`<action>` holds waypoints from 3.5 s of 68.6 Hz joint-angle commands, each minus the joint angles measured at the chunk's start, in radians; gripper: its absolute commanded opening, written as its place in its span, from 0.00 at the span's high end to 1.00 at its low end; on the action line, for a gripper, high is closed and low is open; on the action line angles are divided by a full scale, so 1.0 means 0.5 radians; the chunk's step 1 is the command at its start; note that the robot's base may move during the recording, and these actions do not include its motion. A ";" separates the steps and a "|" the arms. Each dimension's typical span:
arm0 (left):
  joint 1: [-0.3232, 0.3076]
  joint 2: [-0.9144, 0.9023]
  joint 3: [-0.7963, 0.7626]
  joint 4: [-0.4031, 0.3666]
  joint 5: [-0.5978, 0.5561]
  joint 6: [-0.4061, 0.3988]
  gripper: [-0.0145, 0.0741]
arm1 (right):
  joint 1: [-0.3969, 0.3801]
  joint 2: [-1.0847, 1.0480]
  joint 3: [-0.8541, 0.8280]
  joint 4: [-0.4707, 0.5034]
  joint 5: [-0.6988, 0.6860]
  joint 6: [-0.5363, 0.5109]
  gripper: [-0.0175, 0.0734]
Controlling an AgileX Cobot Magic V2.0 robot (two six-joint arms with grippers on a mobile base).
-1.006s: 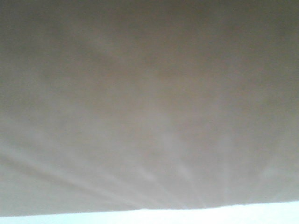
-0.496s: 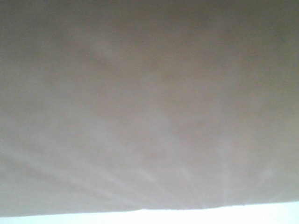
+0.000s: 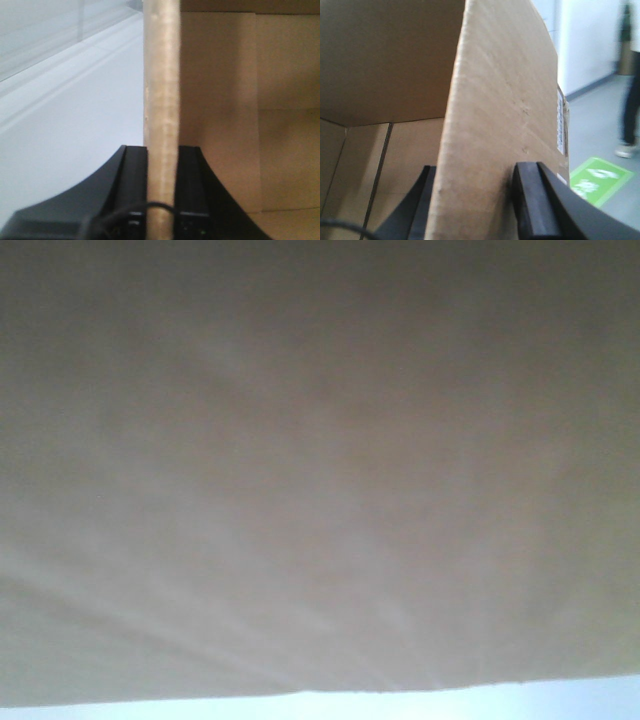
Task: Grab box from left shelf to table start
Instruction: 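Keep holding the box with both grippers while approaching the white table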
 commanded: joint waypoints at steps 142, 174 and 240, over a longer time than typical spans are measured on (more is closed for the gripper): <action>-0.003 0.026 -0.026 0.077 -0.008 0.014 0.95 | -0.001 0.025 -0.054 0.043 -0.258 0.024 0.75; -0.003 0.026 -0.026 0.077 -0.008 0.014 0.95 | -0.001 0.025 -0.054 0.043 -0.258 0.024 0.75; -0.003 0.026 -0.026 0.077 -0.008 0.014 0.95 | -0.001 0.025 -0.054 0.043 -0.258 0.024 0.75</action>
